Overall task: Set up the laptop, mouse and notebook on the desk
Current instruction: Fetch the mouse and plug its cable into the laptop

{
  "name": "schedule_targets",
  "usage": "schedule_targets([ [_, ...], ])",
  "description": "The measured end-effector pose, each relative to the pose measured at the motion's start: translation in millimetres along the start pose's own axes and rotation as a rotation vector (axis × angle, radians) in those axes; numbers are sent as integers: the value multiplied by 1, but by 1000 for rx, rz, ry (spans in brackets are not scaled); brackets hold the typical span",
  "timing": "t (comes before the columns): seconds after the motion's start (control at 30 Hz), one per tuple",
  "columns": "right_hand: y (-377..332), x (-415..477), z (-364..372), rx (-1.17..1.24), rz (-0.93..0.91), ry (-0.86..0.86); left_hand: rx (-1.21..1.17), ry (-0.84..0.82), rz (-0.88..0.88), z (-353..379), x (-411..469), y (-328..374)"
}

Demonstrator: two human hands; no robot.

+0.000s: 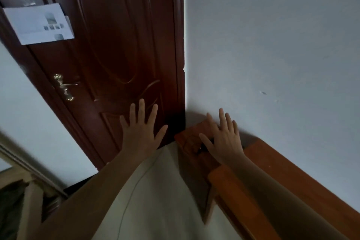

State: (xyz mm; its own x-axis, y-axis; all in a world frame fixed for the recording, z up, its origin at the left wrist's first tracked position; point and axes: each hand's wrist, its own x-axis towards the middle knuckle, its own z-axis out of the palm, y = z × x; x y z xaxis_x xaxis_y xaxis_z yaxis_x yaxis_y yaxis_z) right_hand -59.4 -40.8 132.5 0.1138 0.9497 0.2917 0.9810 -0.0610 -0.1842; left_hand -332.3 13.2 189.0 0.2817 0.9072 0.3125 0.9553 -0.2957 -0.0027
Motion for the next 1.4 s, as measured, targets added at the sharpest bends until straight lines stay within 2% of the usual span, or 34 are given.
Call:
schedule_targets([
  [0.37, 58, 128, 100, -46, 262, -165, 5, -291, 184, 140, 160, 0],
  [0.5, 74, 174, 117, -61, 365, -197, 32, -328, 314, 173, 229, 6],
  [0.6, 76, 188, 119, -58, 414, -206, -15, -362, 336, 184, 264, 13],
  [0.8, 84, 198, 149, -37, 617, -276, -44, -476, 568, 236, 325, 32],
  [1.07, 46, 180, 184, 83, 1113, -360, -65, -580, 980, 295, 397, 50],
  [1.27, 19, 170, 224, 167, 1256, -412, -125, -679, 1050, 348, 405, 71],
  [1.4, 14, 154, 280, 252, 1292, -361, -101, -745, 1094, 403, 388, 76],
])
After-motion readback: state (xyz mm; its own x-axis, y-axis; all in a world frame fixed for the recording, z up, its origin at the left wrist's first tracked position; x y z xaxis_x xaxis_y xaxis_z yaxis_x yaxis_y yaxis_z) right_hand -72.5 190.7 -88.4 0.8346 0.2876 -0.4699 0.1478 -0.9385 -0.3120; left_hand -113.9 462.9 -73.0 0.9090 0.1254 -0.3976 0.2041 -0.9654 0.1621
